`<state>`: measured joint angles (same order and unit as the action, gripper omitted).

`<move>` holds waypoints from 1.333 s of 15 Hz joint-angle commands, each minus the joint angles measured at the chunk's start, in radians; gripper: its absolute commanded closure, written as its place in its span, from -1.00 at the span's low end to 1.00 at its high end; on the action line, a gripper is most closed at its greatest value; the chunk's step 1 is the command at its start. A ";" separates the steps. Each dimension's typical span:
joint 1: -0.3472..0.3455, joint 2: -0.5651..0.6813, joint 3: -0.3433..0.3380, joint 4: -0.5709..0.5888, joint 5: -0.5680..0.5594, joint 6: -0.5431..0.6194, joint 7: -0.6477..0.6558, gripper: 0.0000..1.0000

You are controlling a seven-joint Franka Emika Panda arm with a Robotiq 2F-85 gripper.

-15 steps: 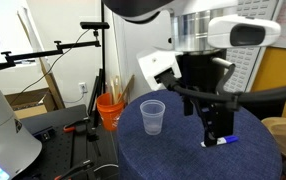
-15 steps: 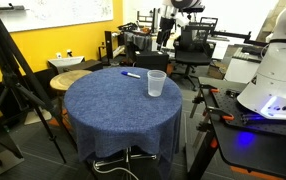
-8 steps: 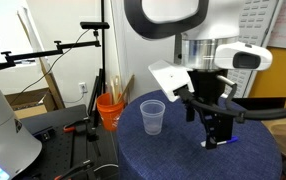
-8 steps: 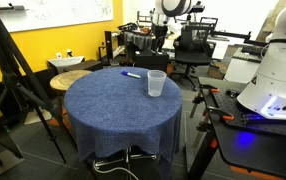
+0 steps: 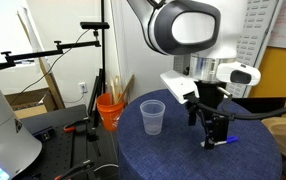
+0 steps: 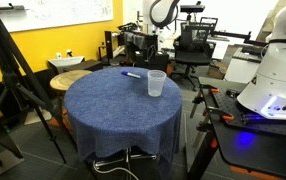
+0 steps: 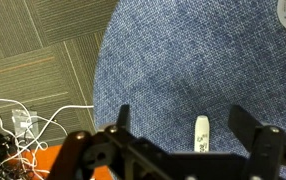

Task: Put the blue marker inside the clear cup

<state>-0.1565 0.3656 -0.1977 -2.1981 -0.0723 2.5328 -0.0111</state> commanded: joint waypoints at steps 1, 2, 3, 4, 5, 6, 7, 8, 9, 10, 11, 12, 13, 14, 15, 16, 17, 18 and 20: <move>0.010 0.095 0.008 0.128 -0.010 -0.081 0.029 -1.00; 0.011 0.121 0.012 0.164 -0.010 -0.102 0.024 -1.00; 0.009 0.149 0.016 0.202 -0.007 -0.124 0.019 -1.00; 0.007 0.176 0.019 0.243 -0.006 -0.151 0.014 -1.00; 0.006 0.203 0.021 0.282 -0.007 -0.175 0.012 -1.00; 0.005 0.228 0.024 0.319 -0.007 -0.194 0.010 -1.00; 0.004 0.256 0.030 0.362 -0.005 -0.218 0.005 -1.00; 0.004 0.280 0.034 0.397 -0.005 -0.235 0.003 -1.00; 0.004 0.306 0.038 0.434 -0.005 -0.253 0.002 -1.00; 0.002 0.333 0.043 0.472 -0.003 -0.270 -0.002 -1.00; 0.002 0.357 0.046 0.504 -0.003 -0.283 -0.004 -1.00; 0.001 0.382 0.050 0.536 -0.004 -0.296 -0.007 -1.00; 0.001 0.406 0.051 0.567 -0.005 -0.309 -0.008 -1.00; 0.000 0.431 0.053 0.599 -0.005 -0.324 -0.010 -1.00; 0.000 0.453 0.054 0.627 -0.006 -0.337 -0.011 -1.00; 0.001 0.474 0.054 0.654 -0.007 -0.349 -0.010 -1.00; 0.001 0.491 0.054 0.678 -0.008 -0.359 -0.010 -1.00; 0.002 0.509 0.054 0.702 -0.010 -0.371 -0.011 -0.76; 0.002 0.536 0.055 0.743 -0.009 -0.390 -0.012 -0.36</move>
<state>-0.1481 0.8493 -0.1501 -1.5542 -0.0723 2.2097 -0.0134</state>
